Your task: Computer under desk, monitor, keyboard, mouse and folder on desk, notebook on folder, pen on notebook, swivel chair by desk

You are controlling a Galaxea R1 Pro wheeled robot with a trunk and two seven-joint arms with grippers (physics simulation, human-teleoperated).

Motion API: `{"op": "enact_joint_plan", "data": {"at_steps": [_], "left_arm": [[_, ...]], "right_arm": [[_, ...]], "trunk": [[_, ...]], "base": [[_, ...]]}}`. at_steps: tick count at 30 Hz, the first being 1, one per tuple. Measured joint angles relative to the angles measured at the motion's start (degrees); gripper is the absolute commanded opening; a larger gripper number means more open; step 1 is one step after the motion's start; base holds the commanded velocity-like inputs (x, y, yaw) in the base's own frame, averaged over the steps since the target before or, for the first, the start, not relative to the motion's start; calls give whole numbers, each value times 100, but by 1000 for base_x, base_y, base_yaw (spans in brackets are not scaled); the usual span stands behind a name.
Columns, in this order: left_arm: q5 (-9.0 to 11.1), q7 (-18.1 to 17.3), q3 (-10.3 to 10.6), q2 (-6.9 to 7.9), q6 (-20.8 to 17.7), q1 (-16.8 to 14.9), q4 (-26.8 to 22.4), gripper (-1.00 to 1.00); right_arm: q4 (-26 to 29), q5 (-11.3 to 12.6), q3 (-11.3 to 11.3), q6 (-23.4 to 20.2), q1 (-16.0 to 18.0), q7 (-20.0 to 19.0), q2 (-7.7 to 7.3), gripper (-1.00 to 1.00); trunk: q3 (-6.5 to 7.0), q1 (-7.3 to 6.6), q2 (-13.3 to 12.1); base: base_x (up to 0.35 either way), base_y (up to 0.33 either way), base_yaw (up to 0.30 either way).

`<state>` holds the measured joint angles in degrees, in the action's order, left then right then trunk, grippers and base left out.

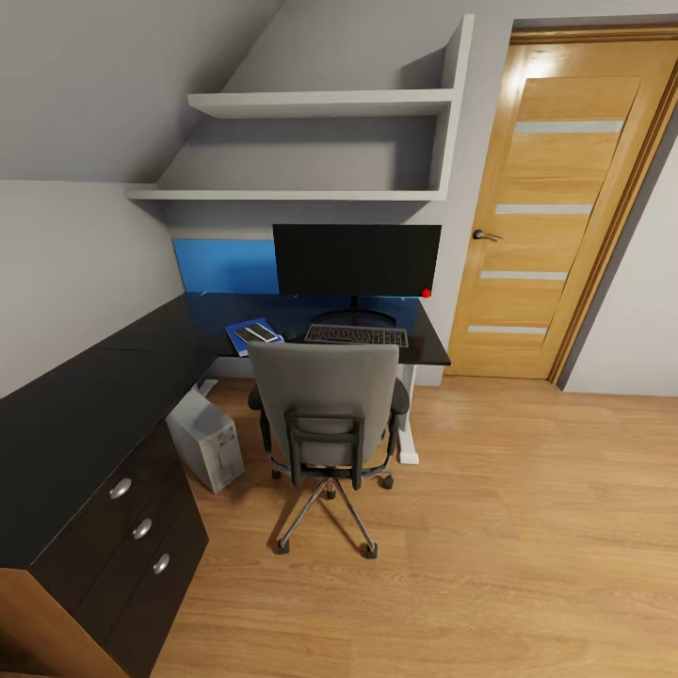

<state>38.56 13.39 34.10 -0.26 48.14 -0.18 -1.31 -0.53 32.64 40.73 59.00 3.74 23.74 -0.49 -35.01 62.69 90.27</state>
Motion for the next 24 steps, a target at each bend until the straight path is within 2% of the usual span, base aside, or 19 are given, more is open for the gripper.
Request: {"op": "enact_joint_plan", "data": {"at_steps": [24], "left_arm": [[-6,-2,8,0,-6,0,0,100]], "right_arm": [[5,2,2,-3,0,-3,-3,100]], "trunk": [[0,0,0]], "base": [[0,0,0]]}}
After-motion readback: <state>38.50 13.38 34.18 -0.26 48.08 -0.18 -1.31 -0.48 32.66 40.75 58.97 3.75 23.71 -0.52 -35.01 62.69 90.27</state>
